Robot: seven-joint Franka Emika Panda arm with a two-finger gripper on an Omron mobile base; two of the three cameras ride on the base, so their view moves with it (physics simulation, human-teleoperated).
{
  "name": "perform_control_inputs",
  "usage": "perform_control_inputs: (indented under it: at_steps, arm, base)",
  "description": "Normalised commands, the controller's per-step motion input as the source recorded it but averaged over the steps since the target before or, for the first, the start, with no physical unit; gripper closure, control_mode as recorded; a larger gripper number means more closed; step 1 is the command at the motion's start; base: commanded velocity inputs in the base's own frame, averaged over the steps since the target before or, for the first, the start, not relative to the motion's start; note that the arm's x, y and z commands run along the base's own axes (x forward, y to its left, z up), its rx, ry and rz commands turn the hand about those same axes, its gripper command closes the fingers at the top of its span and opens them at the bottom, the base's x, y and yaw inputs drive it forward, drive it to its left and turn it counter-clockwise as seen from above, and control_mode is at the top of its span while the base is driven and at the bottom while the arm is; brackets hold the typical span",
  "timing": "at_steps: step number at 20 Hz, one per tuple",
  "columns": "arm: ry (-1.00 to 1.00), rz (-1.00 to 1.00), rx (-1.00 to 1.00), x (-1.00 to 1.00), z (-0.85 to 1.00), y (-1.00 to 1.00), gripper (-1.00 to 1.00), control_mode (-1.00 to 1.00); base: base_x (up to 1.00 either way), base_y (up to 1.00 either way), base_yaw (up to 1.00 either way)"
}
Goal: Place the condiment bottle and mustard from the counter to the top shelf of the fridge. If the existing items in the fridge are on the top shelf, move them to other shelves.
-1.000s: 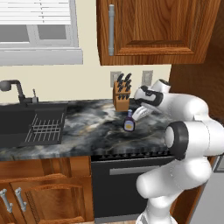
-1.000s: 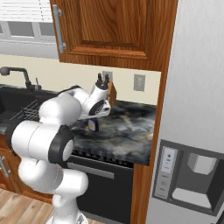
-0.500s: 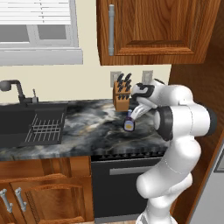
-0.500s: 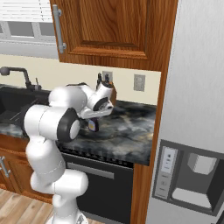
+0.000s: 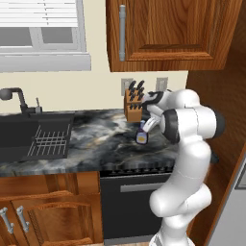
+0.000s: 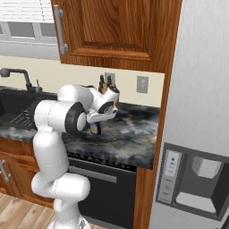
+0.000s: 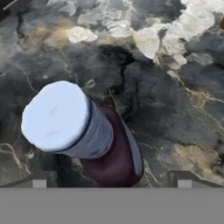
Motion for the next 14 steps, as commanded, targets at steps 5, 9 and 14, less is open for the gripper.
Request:
perform_control_inputs:
  at_steps: [5, 9, 14]
  arm:
    - [0.00, 0.08, 0.03, 0.19, -0.05, 0.00, -1.00, -1.00]
    - [0.00, 0.07, 0.03, 0.00, 0.00, 0.06, -1.00, -1.00]
    - [0.00, 0.05, 0.01, 0.00, -0.02, 0.14, -1.00, -1.00]
  base:
    - [0.00, 0.00, 0.00]
    - [0.00, 0.00, 0.00]
    - [0.00, 0.00, 0.00]
